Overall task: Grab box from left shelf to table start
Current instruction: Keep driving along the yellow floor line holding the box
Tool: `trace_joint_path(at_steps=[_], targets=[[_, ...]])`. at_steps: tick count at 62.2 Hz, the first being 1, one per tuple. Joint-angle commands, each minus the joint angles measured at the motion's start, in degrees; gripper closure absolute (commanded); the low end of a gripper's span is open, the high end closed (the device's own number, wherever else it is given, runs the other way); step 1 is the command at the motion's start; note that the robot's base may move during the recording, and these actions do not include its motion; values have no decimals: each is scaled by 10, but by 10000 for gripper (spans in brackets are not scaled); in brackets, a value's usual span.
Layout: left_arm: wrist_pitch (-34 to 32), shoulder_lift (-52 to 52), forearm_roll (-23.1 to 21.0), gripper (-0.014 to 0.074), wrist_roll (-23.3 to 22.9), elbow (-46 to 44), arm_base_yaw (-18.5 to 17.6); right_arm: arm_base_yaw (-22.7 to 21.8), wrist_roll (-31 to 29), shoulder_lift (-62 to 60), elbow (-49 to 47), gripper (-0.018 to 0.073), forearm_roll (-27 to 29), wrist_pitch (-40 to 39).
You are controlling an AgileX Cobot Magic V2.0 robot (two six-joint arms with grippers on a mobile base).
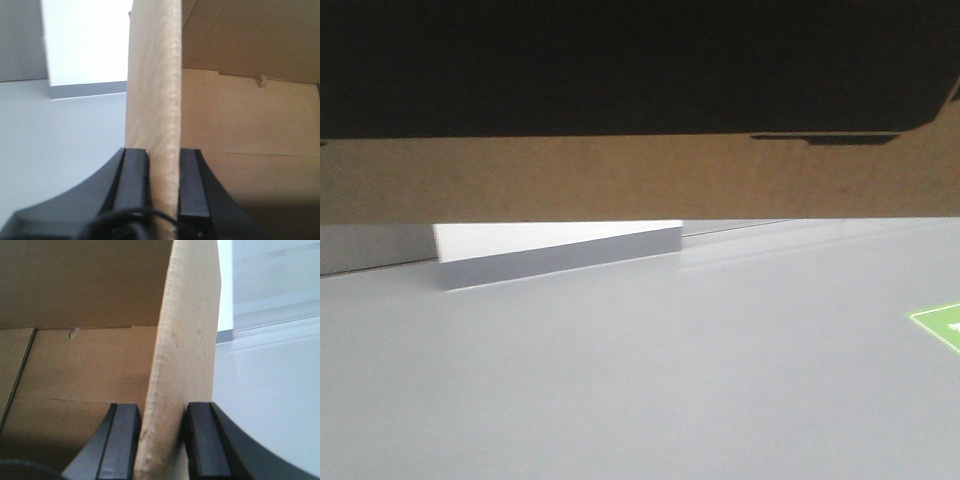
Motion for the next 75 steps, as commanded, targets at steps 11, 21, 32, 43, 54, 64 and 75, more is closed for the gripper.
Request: trace_joint_path(at_steps=[11,21,32,43,54,64,75], targets=[[-110,-1,65,699,-3,-23,1,-8,-2,6,-19,503,-91,-86],[-110,-1,65,699,-3,-23,1,-8,-2,6,-19,503,-91,-86],[-110,-1,65,699,-3,-23,1,-8,-2,6,-19,503,-91,-86],[-110,-1,65,699,-3,-23,1,-8,-2,6,-19,503,-91,-86],[-110,-1,65,699,-3,-23,1,-8,-2,6,-19,503,-91,-86],[-111,-1,65,699,-3,-23,1,-8,-2,6,-19,503,-91,-86],[-111,-1,65,699,-3,-23,1,-8,-2,6,-19,503,-91,-86]])
